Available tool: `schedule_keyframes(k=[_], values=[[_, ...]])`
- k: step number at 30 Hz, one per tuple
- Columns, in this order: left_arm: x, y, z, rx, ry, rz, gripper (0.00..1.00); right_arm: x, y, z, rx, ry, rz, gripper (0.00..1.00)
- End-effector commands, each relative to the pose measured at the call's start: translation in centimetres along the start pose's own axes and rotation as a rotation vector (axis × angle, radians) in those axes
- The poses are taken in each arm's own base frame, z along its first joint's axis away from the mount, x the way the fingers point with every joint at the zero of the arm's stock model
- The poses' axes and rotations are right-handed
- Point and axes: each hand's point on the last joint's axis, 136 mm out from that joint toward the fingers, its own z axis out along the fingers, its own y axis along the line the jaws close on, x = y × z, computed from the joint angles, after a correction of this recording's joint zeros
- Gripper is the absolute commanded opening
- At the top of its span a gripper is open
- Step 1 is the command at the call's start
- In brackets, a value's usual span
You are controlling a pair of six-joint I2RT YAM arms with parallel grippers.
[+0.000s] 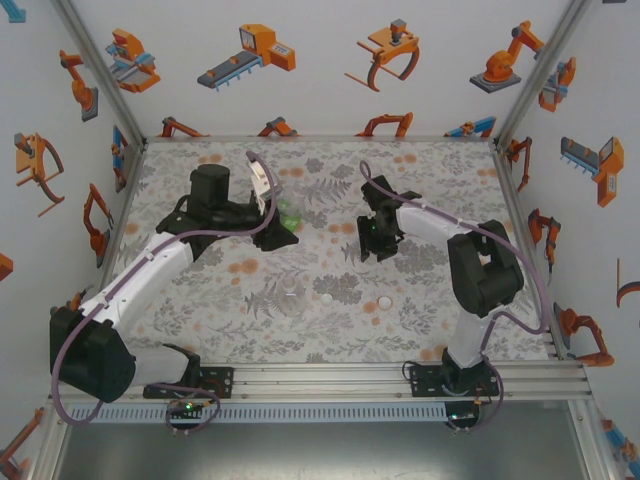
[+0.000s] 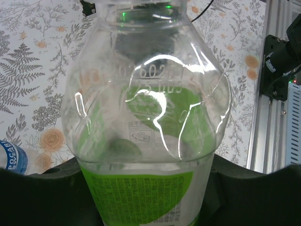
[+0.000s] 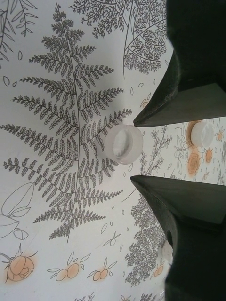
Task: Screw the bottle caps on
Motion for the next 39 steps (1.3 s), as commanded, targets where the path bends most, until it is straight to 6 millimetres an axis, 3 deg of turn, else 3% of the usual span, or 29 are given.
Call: schedule_keyframes(k=[1,30,39], values=[[-1.1,-0.4,-0.1,0.015,-0.011,0.040,0.00,-0.1,-0.1,0.0,0.002,-0.005,0.018,0.45],[-0.9,-0.6,0.1,0.023,0.001,0.038,0.01,0.1,-0.4,1.2,0.011,0.014,0.022,0.43],[-0.9,-0.6,0.2,0.025,0.003,0.040,0.01,-0.6,-0.3,-0.1,0.014,-0.023,0.015,0.43]])
